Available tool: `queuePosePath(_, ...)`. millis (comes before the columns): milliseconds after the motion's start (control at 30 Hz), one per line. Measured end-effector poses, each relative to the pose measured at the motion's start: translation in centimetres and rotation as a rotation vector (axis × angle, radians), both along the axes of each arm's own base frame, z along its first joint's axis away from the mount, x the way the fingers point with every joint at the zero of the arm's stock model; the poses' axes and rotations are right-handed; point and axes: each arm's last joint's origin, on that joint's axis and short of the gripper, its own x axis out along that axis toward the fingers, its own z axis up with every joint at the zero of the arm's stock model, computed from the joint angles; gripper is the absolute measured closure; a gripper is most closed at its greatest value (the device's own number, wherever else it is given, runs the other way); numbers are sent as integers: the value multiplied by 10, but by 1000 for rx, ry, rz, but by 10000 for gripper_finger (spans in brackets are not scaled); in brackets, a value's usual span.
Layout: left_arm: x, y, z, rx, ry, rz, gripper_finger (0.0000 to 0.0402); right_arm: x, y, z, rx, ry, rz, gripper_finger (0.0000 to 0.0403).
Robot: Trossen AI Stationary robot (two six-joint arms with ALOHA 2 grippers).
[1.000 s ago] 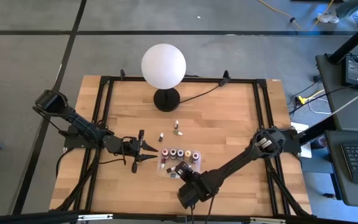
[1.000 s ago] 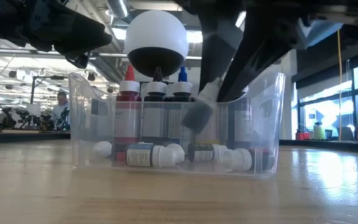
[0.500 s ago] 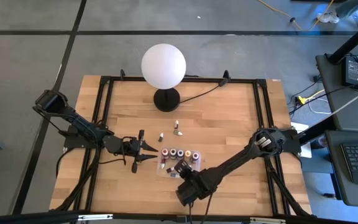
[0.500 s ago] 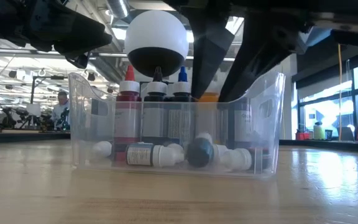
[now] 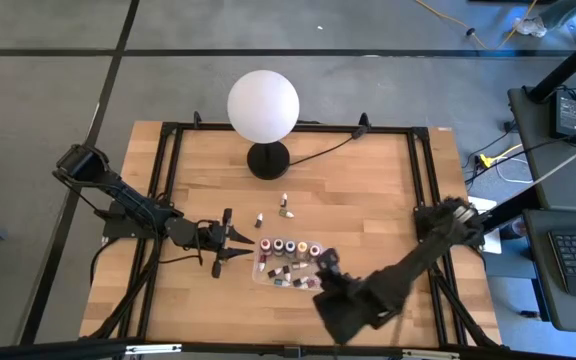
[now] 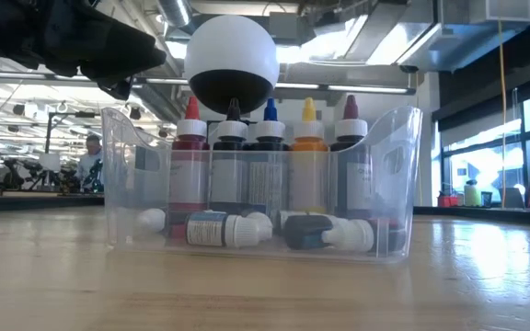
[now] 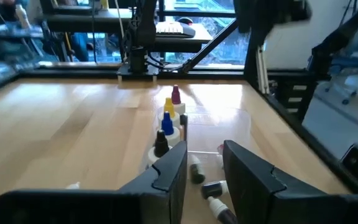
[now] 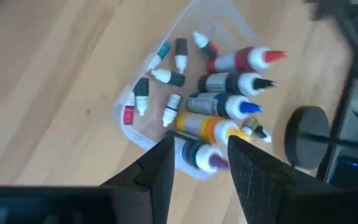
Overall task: Pick & Place food coloring
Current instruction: Put the small violet food coloring bottle into the transparent bin
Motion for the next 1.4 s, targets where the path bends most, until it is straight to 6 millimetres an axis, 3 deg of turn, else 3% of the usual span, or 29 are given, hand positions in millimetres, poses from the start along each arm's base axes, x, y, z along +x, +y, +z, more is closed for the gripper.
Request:
queuePosePath(67,-1,0,1,59,-8,1,303,-16,-2,10,21,-47,-31,251)
queuePosePath(167,-1,1,2,154,-11,-5,303,-39,-9,10,39,-106,-88,251)
queuePosePath(467,-2,2,0,198,6,4,301,-97,-56,-24,323,-290,-148,251)
queuePosePath(667,-5,13,-10,200,105,378,288,-119,-78,-55,534,-479,-142,251)
queuePosePath(900,-9,24,-24,138,199,526,239,-129,-96,-71,621,-565,-170,251)
queuePosePath(1033,-5,34,-25,-3,200,554,198,-123,-105,-72,603,-577,-207,251)
queuePosePath(1133,-3,40,-25,-8,205,563,172,-118,-112,-71,595,-588,-241,251)
queuePosePath(1400,-3,39,-27,-52,231,506,155,-112,-120,-72,612,-568,-260,251)
